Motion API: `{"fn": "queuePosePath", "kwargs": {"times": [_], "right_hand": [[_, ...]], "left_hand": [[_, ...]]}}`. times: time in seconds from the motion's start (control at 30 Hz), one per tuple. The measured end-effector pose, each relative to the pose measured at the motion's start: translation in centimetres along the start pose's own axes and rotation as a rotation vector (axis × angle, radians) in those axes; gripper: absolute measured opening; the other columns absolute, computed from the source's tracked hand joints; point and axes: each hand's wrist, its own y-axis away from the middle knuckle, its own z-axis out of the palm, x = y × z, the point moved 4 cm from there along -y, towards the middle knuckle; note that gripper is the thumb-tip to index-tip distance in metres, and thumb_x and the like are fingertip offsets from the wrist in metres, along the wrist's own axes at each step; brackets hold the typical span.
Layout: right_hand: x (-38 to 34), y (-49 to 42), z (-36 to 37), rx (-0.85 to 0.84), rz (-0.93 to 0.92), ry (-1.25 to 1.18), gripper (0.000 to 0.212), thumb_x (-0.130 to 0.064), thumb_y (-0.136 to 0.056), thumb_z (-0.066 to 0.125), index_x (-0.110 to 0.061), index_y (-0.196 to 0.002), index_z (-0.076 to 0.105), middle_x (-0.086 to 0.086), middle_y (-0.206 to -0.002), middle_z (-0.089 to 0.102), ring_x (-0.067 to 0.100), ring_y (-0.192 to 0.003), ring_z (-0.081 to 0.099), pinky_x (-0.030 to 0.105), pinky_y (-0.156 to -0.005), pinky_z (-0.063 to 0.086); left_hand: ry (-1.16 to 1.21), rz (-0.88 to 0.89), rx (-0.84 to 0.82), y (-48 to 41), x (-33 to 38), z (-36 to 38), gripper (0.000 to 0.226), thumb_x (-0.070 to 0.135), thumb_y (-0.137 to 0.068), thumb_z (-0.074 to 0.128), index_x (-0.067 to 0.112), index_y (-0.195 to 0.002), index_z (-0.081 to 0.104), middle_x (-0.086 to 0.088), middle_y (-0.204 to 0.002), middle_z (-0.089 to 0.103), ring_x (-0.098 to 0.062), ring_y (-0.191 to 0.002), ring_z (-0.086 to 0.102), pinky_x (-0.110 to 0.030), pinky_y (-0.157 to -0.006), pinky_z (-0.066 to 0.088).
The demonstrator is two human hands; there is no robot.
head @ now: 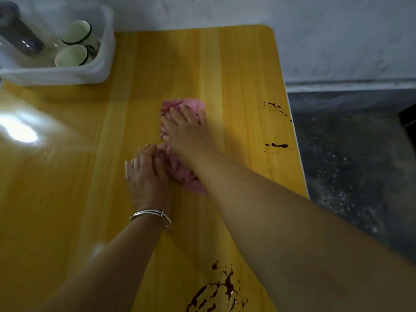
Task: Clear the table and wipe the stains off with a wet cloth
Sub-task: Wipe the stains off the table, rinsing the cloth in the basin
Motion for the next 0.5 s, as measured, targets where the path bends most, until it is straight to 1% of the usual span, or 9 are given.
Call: {"fn": "queuePosePath", "kwargs": {"times": [0.07, 0.13, 0.23, 0.33, 0.4, 0.43, 0.5], "right_hand": [[2.1, -2.0, -0.5, -0.016, 0.05, -0.003, 0.05, -0.038, -0.099, 0.028, -0.024, -0.147, 0.022, -0.001, -0.157, 0.013, 0.022, -0.146, 0.003, 0.051, -0.116, -0.003], [4.3, -3.1, -1.2, -0.043, 0.118, -0.013, 0.051, -0.038, -0.1, 0.026, -0.024, -0.148, 0.019, 0.0, -0.159, 0.008, 0.022, -0.146, -0.002, 0.051, -0.116, -0.007], [7.7, -4.0, -2.3, -0.047, 0.206, -0.005, 0.055, -0.044, -0.099, 0.024, -0.023, -0.149, 0.016, 0.002, -0.159, 0.004, 0.024, -0.146, -0.005, 0.051, -0.115, -0.01], [10.9, -3.3, -3.3, -0.048, 0.276, 0.06, 0.072, -0.061, -0.092, 0.025, -0.02, -0.15, 0.008, 0.009, -0.159, -0.002, 0.029, -0.146, -0.008, 0.054, -0.114, -0.011], [12.5, -2.7, -3.8, -0.064, 0.282, 0.1, 0.08, -0.067, -0.089, 0.026, -0.02, -0.15, 0.008, 0.012, -0.158, -0.002, 0.032, -0.145, -0.006, 0.054, -0.114, -0.007], [13.2, -2.5, -4.0, -0.053, 0.272, 0.113, 0.078, -0.066, -0.089, 0.027, -0.019, -0.15, 0.011, 0.012, -0.158, 0.003, 0.032, -0.146, -0.002, 0.053, -0.115, -0.003], [13.7, -2.3, -4.5, 0.015, 0.25, 0.135, 0.067, -0.059, -0.093, 0.028, -0.018, -0.146, 0.023, 0.01, -0.155, 0.02, 0.032, -0.142, 0.013, 0.048, -0.113, 0.011]], "left_hand": [[-0.026, 0.027, -0.017, -0.6, 0.4, 0.8, 0.049, 0.03, -0.086, 0.027, 0.007, -0.118, 0.057, -0.011, -0.13, 0.055, -0.03, -0.127, 0.042, -0.045, -0.115, 0.016], [-0.041, 0.049, -0.025, -1.0, 1.0, 1.4, 0.052, 0.033, -0.087, 0.025, 0.009, -0.122, 0.055, -0.008, -0.135, 0.051, -0.024, -0.132, 0.037, -0.038, -0.115, 0.011], [-0.058, 0.048, -0.052, -2.0, 2.2, 2.7, 0.047, 0.027, -0.089, 0.028, 0.012, -0.127, 0.052, -0.004, -0.14, 0.046, -0.02, -0.136, 0.032, -0.035, -0.116, 0.008], [-0.085, 0.062, -0.095, -2.4, 3.4, 3.9, 0.046, 0.027, -0.092, 0.027, 0.016, -0.132, 0.046, -0.001, -0.145, 0.039, -0.017, -0.139, 0.025, -0.034, -0.117, 0.004], [-0.127, 0.087, -0.129, -2.3, 3.8, 4.5, 0.047, 0.031, -0.093, 0.026, 0.02, -0.135, 0.043, 0.002, -0.148, 0.035, -0.014, -0.141, 0.019, -0.034, -0.117, 0.0], [-0.152, 0.104, -0.137, -2.3, 3.9, 4.8, 0.049, 0.034, -0.091, 0.024, 0.021, -0.135, 0.043, 0.004, -0.148, 0.033, -0.013, -0.142, 0.018, -0.033, -0.117, -0.002], [-0.201, 0.13, -0.156, -2.1, 3.8, 4.8, 0.052, 0.037, -0.091, 0.021, 0.023, -0.137, 0.04, 0.005, -0.15, 0.031, -0.013, -0.142, 0.014, -0.034, -0.118, -0.004]]}}
